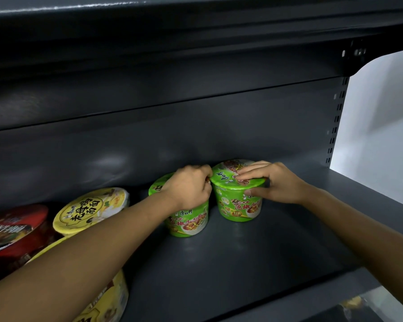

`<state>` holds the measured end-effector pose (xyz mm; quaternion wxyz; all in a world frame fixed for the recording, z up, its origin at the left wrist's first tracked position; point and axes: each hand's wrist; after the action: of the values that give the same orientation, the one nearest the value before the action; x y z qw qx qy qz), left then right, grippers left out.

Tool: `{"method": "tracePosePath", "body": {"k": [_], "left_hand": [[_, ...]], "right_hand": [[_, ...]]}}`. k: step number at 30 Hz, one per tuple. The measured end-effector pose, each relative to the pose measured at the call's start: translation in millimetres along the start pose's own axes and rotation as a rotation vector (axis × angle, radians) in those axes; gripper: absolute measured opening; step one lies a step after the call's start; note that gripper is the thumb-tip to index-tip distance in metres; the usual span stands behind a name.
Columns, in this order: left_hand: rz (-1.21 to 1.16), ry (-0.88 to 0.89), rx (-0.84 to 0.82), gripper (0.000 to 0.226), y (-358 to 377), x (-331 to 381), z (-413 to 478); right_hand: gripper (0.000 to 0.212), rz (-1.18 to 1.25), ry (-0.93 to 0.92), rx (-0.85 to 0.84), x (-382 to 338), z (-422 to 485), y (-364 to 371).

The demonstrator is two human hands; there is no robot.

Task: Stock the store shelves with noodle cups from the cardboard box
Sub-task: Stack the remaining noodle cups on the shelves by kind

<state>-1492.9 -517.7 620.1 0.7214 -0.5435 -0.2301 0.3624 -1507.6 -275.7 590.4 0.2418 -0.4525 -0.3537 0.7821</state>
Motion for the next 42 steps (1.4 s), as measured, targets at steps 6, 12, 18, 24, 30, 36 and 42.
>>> {"method": "tracePosePath", "body": {"k": [6,12,18,24,30,36,42], "left_hand": [[-0.004,0.016,0.021,0.025,1,1,1],[-0.008,0.009,0.010,0.021,0,1,0],[0.009,0.015,0.006,0.020,1,1,1],[0.014,0.017,0.021,0.019,3,1,1],[0.028,0.008,-0.005,0.019,2,2,0],[0.061,-0.001,-0.038,0.023,-7,4,-2],[0.068,0.019,-0.018,0.024,-19,4,-15]], "right_hand": [[0.041,0.020,0.028,0.021,-1,-4,5],[0.042,0.005,0.076,-0.036,-6,-2,0],[0.042,-0.024,0.072,-0.031,-10,-3,1],[0.043,-0.053,0.096,-0.050,-14,-4,-1],[0.046,-0.134,0.133,-0.094,-19,-1,-5],[0.043,-0.130,0.203,-0.192,-27,-1,-14],[0.035,-0.014,0.214,-0.084,-43,-3,-23]]}}
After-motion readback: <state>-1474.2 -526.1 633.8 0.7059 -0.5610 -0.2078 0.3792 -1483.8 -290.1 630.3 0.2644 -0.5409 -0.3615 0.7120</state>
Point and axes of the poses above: each hand's wrist, its own z-axis towards the middle knuckle, its own y-axis out of the palm, x = y × z, and after that the axes turned 13 degrees about y, right-handed
